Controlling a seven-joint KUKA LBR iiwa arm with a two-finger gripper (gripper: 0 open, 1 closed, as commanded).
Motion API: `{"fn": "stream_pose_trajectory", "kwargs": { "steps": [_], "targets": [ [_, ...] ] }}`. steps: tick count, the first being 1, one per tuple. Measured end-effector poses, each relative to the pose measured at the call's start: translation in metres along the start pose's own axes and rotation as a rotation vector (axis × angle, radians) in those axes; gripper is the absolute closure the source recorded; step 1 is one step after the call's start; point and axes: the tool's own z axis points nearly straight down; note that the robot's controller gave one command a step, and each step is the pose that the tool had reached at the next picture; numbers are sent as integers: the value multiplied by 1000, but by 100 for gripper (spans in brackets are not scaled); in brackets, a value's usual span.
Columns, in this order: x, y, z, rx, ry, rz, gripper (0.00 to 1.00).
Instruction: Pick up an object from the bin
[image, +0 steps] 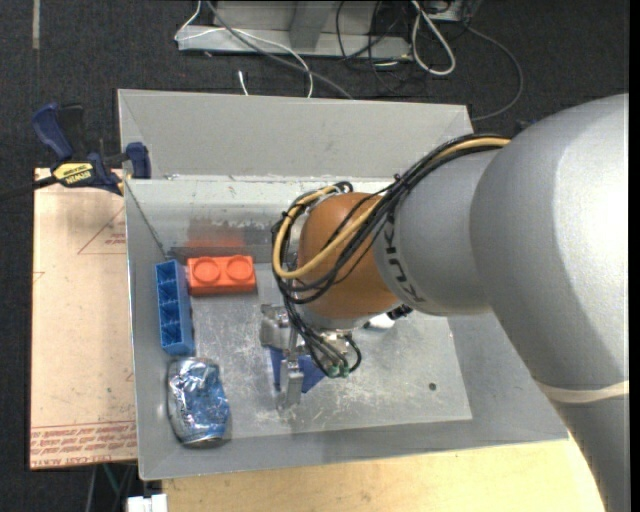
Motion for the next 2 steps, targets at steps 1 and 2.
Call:
{"fn": "stream_pose_trajectory", "kwargs": {
  "steps": [1, 2],
  "targets": [
    [0, -1, 0, 0, 0, -19, 0],
    [31, -37, -58, 0, -3, -20, 0]
  ]
}}
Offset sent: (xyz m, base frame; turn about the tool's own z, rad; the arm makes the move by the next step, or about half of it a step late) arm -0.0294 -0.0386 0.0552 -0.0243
